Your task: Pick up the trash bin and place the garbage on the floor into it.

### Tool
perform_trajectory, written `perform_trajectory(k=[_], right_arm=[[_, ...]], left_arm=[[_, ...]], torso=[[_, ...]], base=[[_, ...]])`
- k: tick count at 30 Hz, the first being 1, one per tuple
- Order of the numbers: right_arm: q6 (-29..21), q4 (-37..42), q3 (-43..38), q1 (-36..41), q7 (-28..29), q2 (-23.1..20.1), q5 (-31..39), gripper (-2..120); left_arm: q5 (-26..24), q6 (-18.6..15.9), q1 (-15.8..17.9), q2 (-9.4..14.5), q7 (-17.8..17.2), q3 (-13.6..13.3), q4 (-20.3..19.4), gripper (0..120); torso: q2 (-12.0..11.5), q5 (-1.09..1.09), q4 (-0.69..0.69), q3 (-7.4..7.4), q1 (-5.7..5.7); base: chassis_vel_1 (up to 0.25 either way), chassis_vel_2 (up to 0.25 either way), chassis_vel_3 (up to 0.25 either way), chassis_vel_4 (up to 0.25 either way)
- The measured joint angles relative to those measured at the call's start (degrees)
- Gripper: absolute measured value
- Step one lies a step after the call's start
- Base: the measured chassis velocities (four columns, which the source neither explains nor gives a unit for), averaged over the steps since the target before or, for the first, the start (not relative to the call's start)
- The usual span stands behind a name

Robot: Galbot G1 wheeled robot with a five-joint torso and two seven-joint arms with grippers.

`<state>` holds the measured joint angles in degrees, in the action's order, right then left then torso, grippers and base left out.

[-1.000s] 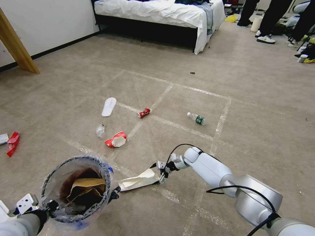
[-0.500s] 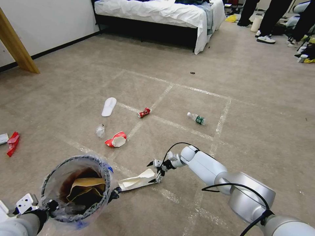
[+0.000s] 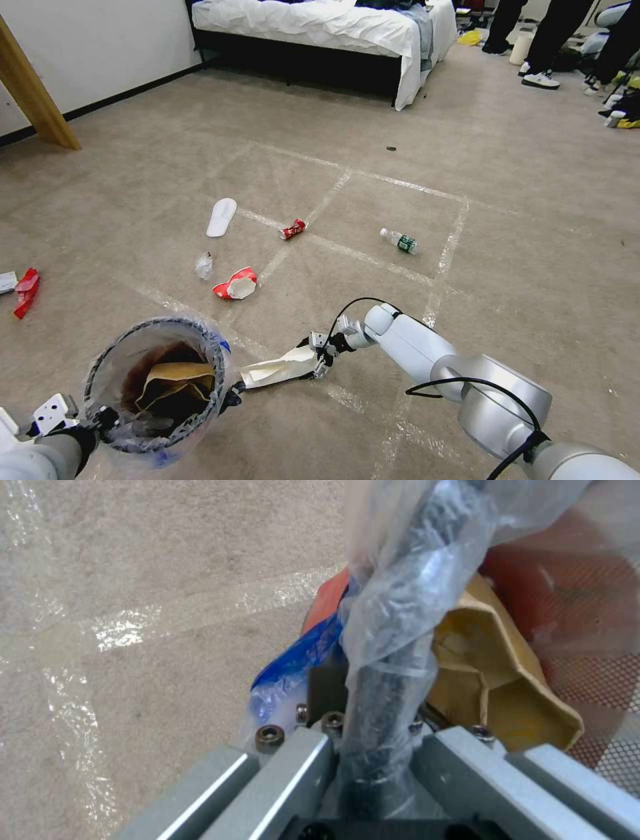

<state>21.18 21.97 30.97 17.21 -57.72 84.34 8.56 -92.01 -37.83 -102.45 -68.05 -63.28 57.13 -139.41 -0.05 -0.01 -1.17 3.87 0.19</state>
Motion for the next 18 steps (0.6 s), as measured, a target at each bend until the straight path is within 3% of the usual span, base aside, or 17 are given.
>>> perform_trajectory(k=[3,5,8,10,12,15,18], right_arm=[[-0.07,0.00,-0.11,0.23,0.07,0.00,-0.01,81],[-0.19,0.08,-0.40,0.76,0.10,-0.05,-0.06,70],[-0.26,0.23,-0.54,0.98,0.11,-0.13,-0.07,64],[-0.35,0.33,-0.68,1.13,0.11,-0.23,-0.08,57],[-0.73,0.49,-1.08,1.21,-0.01,-0.48,-0.12,42],[-0.87,0.50,-1.25,1.21,-0.09,-0.56,-0.20,37],[-1.02,0.66,-1.62,1.21,-0.10,-0.73,-0.21,22]], left_arm=[[0.12,0.01,0.06,-0.01,0.06,-0.10,0.06,0],[0.26,0.01,0.18,0.00,0.20,-0.23,0.23,0],[0.33,0.02,0.22,0.00,0.23,-0.31,0.29,0],[0.46,0.02,0.25,-0.02,0.27,-0.44,0.35,0],[0.77,0.02,0.29,-0.03,0.36,-0.68,0.43,0],[0.80,0.02,0.30,-0.03,0.37,-0.72,0.43,0],[0.90,0.02,0.29,0.05,0.44,-0.76,0.43,0]], torso=[[0.00,0.00,0.00,0.00,0.00],[0.00,0.00,0.00,0.00,0.00],[0.00,0.00,0.00,0.00,0.00],[0.00,0.01,0.00,0.00,0.00],[0.00,0.01,0.00,0.00,0.00],[0.00,0.01,0.00,0.00,0.00],[0.00,0.01,0.00,0.00,0.00]], base=[[0.000,0.000,0.000,0.000],[0.000,0.000,0.000,0.000],[0.000,0.000,0.000,0.000],[0.000,0.000,0.000,0.000],[0.000,0.000,0.000,0.000],[0.000,0.000,0.000,0.000],[0.000,0.000,0.000,0.000]])
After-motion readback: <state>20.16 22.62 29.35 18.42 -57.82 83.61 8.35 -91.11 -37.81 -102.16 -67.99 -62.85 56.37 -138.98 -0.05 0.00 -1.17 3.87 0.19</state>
